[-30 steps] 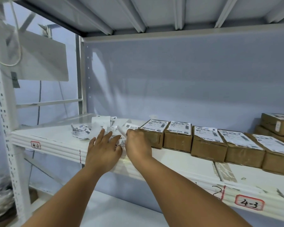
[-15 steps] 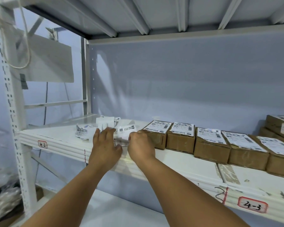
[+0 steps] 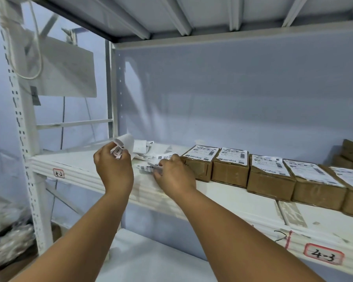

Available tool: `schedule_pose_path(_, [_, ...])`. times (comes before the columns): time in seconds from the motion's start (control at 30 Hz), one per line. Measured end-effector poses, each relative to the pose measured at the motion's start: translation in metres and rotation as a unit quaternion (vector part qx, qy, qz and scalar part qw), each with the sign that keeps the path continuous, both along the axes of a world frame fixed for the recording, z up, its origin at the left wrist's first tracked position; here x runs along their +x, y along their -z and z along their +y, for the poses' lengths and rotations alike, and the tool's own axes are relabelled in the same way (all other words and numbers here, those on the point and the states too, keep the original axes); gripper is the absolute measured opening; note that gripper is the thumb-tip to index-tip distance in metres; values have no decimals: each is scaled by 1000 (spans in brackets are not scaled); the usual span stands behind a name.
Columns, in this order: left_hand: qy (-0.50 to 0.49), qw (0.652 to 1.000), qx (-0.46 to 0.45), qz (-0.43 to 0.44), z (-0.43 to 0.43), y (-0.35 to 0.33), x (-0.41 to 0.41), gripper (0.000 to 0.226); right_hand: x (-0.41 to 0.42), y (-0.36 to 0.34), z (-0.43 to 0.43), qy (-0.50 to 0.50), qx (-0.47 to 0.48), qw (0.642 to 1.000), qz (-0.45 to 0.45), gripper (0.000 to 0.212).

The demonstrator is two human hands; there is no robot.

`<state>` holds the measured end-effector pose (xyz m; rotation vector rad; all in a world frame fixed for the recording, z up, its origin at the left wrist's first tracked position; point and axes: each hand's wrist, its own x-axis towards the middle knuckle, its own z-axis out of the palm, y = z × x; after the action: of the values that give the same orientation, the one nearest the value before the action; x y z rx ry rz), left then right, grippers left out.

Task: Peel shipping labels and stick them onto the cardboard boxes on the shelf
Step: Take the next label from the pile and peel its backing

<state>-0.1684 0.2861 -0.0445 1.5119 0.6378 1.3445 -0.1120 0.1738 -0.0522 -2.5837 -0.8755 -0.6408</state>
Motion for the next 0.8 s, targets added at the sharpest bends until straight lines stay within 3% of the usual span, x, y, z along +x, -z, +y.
schedule_pose_path(0.13, [71, 993, -83, -55, -11, -7, -4, 9, -9, 0, -1, -53, 40, 997, -45, 36])
schedule_pose_path(0.23, [132, 987, -66, -61, -27, -12, -11, 15, -18, -2, -1, -122, 184, 975, 2, 31])
schedule_pose_path(0.37, [160, 985, 57, -15, -52, -19, -18, 33, -35, -14, -6, -183, 409, 867, 219, 35])
schedule_pose_path(0.47, [140, 975, 168, 29, -74, -18, -22, 29, -37, -23, -17, -166, 482, 819, 264, 37])
schedule_pose_path(0.6, [149, 953, 258, 50, -103, -18, -28, 37, -38, -34, -54, -126, 574, 738, 331, 16])
schedule_pose_path(0.7, [160, 926, 337, 54, -125, -16, -31, 35, -38, -39, -87, -101, 593, 733, 318, 13])
schedule_pose_path(0.8, [184, 908, 374, 50, -147, -18, -32, 32, -36, -42, -123, -61, 562, 782, 263, 31])
